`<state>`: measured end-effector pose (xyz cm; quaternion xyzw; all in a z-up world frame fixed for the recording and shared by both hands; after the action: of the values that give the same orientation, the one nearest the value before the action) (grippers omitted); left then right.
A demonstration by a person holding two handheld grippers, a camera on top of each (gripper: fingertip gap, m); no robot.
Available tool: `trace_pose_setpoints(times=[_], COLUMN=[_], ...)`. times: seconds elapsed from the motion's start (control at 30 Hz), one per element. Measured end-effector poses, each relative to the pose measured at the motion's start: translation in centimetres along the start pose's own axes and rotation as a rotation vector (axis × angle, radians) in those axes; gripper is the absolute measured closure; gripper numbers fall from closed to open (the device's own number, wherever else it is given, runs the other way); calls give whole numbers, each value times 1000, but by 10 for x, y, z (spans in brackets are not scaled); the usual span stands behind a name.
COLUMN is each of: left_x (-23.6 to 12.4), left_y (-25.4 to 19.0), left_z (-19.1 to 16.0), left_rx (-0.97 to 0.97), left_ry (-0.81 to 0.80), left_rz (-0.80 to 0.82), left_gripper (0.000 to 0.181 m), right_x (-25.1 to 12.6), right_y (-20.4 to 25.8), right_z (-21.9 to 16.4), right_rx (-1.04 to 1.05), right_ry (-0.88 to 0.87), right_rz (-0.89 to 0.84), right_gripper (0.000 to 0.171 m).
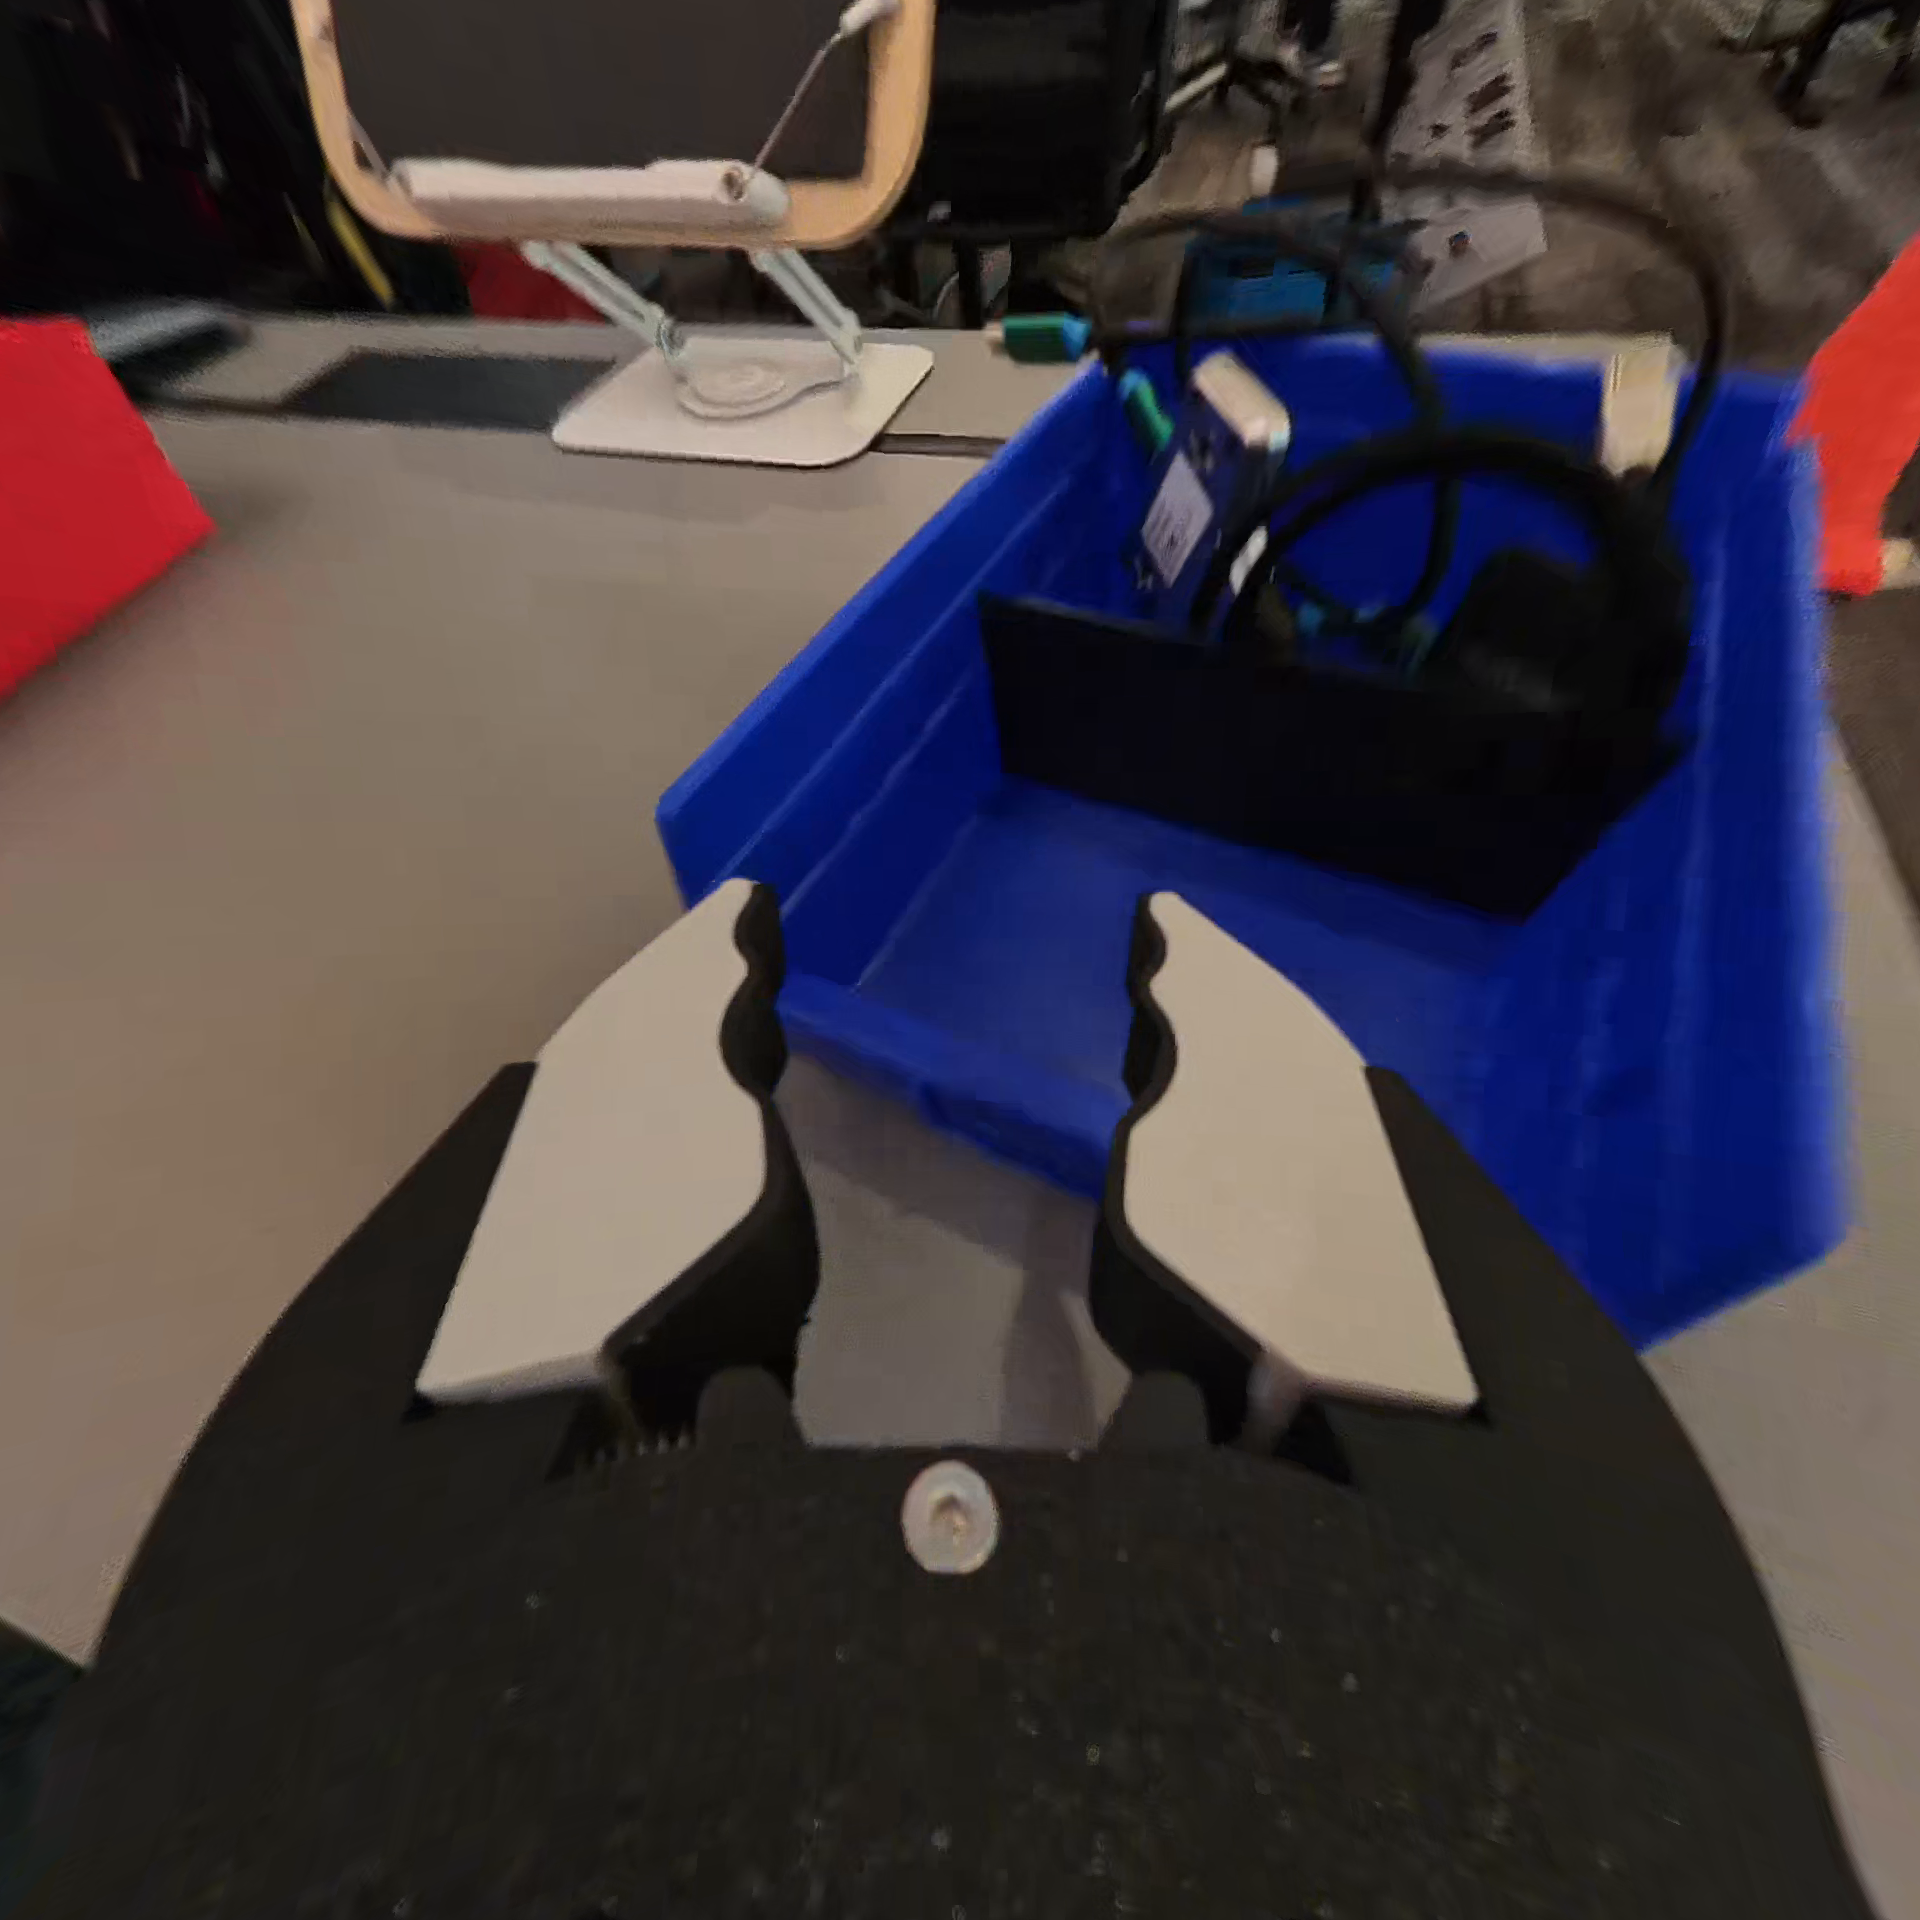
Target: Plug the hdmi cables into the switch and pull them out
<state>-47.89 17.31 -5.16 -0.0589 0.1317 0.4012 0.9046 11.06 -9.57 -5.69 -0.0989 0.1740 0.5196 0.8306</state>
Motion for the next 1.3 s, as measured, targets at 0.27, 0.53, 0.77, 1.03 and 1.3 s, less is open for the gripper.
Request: trace_pose_setpoints(times=[0.27,0.53,0.77,1.03,1.3], left_x=[8,10,20,22,28], left_y=[2,-4,-7,-13,-35], left_z=[-29,-31,-31,-30,-24], left_rx=[-153,-155,-149,-125,-132], left_ry=[38,41,55,48,21], left_rz=[-83,-123,-164,-204,-303], left_gripper=[132,131,131,132,134], right_x=[-17,-21,-13,-9,46], right_y=[19,10,14,31,88], right_z=[-44,-54,-55,-46,-14], right_rx=[30,60,5,-61,-266], right_ry=[-60,-23,-5,-40,91], right_rz=[-162,-144,-151,-131,-59], right_gripper=[118,117,116,110,75])
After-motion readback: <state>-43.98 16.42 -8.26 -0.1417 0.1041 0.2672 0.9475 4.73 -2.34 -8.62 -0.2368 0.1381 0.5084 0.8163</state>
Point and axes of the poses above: each gripper's, where its closed fingertips meet, x out along the fingers, z out of its top, y = z × x across the jaws, the point moved 10 cm from there along -x, back along the fingers, and after that the axes turned 13 degrees about -z, right-handed, at the moved point
